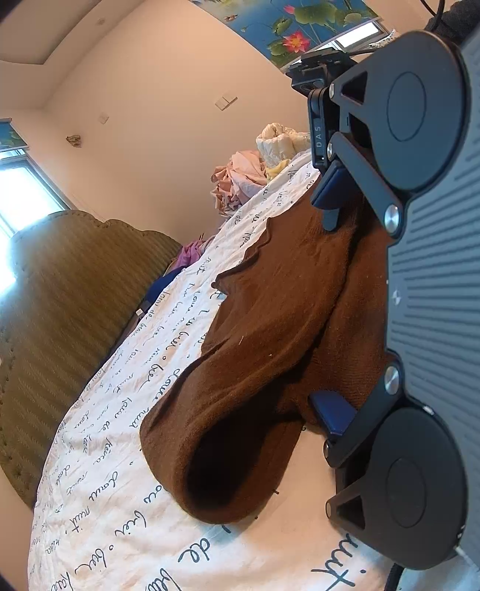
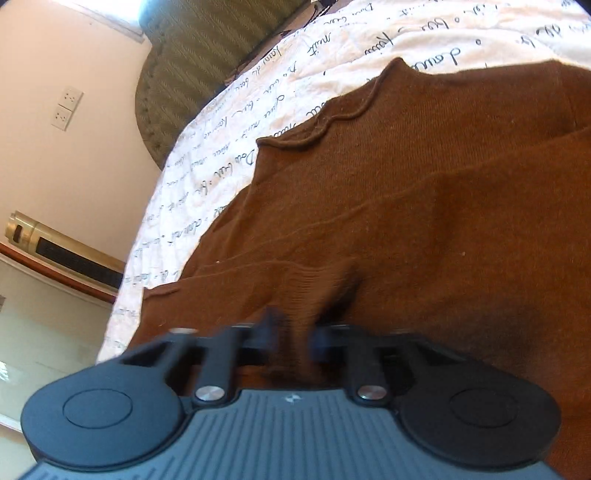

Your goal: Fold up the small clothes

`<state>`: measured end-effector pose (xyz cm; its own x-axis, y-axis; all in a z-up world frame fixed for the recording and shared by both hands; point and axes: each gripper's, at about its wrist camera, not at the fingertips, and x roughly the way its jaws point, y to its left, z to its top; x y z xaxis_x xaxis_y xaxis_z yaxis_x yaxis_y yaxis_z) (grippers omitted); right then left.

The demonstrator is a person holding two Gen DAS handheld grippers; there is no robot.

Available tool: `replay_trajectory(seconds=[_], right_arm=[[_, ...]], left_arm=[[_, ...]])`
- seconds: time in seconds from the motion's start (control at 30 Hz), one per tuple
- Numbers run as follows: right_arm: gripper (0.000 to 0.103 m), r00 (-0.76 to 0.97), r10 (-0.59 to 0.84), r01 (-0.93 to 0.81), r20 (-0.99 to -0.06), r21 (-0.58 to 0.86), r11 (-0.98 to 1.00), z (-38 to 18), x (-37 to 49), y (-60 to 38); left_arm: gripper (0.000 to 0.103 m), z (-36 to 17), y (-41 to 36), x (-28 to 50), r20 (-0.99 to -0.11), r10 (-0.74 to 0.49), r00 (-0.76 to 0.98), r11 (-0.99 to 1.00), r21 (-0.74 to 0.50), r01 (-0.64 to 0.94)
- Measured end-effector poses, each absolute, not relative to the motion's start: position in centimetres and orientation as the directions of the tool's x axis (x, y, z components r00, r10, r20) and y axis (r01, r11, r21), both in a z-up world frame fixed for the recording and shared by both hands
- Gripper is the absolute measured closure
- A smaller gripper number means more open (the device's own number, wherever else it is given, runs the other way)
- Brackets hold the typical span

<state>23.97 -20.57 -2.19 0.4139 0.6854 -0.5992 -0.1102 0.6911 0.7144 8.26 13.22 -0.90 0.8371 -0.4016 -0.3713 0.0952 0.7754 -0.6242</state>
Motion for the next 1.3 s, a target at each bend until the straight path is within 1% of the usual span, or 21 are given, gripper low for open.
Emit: replay_trajectory(seconds=[0.1, 0.23, 0.3, 0.37, 0.47, 0.5, 0.6, 0.8, 0.9, 0.97, 1.0, 1.03, 1.07, 1.1, 1.13, 1.3], right_arm=[[0.099, 0.452, 0.679, -0.152, -0.579, 0.7, 0.698, -0.7, 24.3, -21.1], [0.099, 0.527, 0.68, -0.185, -0.509, 0.712, 0.677, 3.0, 25.2, -24.4], [0.099, 0.568, 0.635, -0.156, -0.523, 0.689, 0.708, 3.9, 25.7, -27.3], [0.099, 0.577, 0.586, -0.073, -0.569, 0.679, 0.731, 3.0, 26.2, -30.6], [0.099, 0.558, 0.512, 0.042, -0.654, 0.637, 0.769, 0.2, 26.2, -34.1], [0.099, 0.555, 0.502, 0.062, -0.663, 0.635, 0.77, -0.6, 26.1, -34.9], [0.099, 0.558, 0.512, 0.08, -0.653, 0.657, 0.75, -2.0, 25.8, -36.2], [0.099, 0.621, 0.477, 0.095, -0.622, 0.663, 0.742, -0.1, 25.9, -38.5], [0.099, 0.593, 0.479, 0.08, -0.647, 0.64, 0.765, -0.7, 26.1, -38.3], [0.096, 0.607, 0.519, 0.077, -0.602, 0.694, 0.716, -1.1, 25.6, -38.8], [0.092, 0.613, 0.541, 0.082, -0.576, 0.727, 0.682, -1.3, 25.4, -39.1], [0.079, 0.616, 0.561, 0.083, -0.553, 0.754, 0.652, -1.5, 25.3, -39.4], [0.072, 0.62, 0.569, 0.083, -0.54, 0.766, 0.637, -1.5, 25.1, -39.5], [0.056, 0.621, 0.573, 0.076, -0.535, 0.769, 0.635, -1.6, 25.0, -39.5], [0.047, 0.615, 0.576, 0.072, -0.539, 0.766, 0.639, -1.6, 24.9, -39.5], [0.048, 0.601, 0.588, 0.039, -0.541, 0.755, 0.655, -1.7, 25.0, -38.5]], left_arm=[[0.001, -0.9, 13.2, 8.2, -0.366, -0.404, 0.838, 0.773, -0.627, 0.098], [0.001, -0.9, 13.2, 8.2, -0.365, -0.404, 0.838, 0.772, -0.628, 0.099], [0.001, -0.9, 13.1, 8.1, -0.365, -0.404, 0.839, 0.772, -0.628, 0.099], [0.001, -0.9, 13.1, 8.1, -0.366, -0.404, 0.838, 0.773, -0.626, 0.099], [0.001, -0.8, 13.0, 8.2, -0.367, -0.408, 0.836, 0.774, -0.625, 0.103], [0.001, -0.8, 12.9, 8.2, -0.368, -0.41, 0.835, 0.774, -0.624, 0.105], [0.001, -0.8, 12.8, 8.3, -0.37, -0.411, 0.834, 0.777, -0.621, 0.107], [0.001, -0.8, 12.9, 8.4, -0.368, -0.413, 0.833, 0.776, -0.621, 0.11], [0.001, -0.8, 12.8, 8.4, -0.369, -0.416, 0.831, 0.776, -0.62, 0.113], [0.001, -0.8, 12.8, 8.5, -0.37, -0.416, 0.831, 0.777, -0.619, 0.114], [0.001, -0.8, 12.8, 8.5, -0.37, -0.416, 0.831, 0.777, -0.619, 0.113], [0.001, -0.8, 12.8, 8.5, -0.37, -0.416, 0.831, 0.777, -0.619, 0.113], [0.001, -0.8, 12.8, 8.5, -0.371, -0.416, 0.83, 0.778, -0.618, 0.113], [0.001, -0.8, 12.8, 8.5, -0.371, -0.416, 0.83, 0.778, -0.618, 0.114], [0.001, -0.8, 12.8, 8.5, -0.371, -0.416, 0.83, 0.778, -0.619, 0.114], [0.001, -0.8, 12.8, 8.5, -0.371, -0.416, 0.83, 0.778, -0.618, 0.113]])
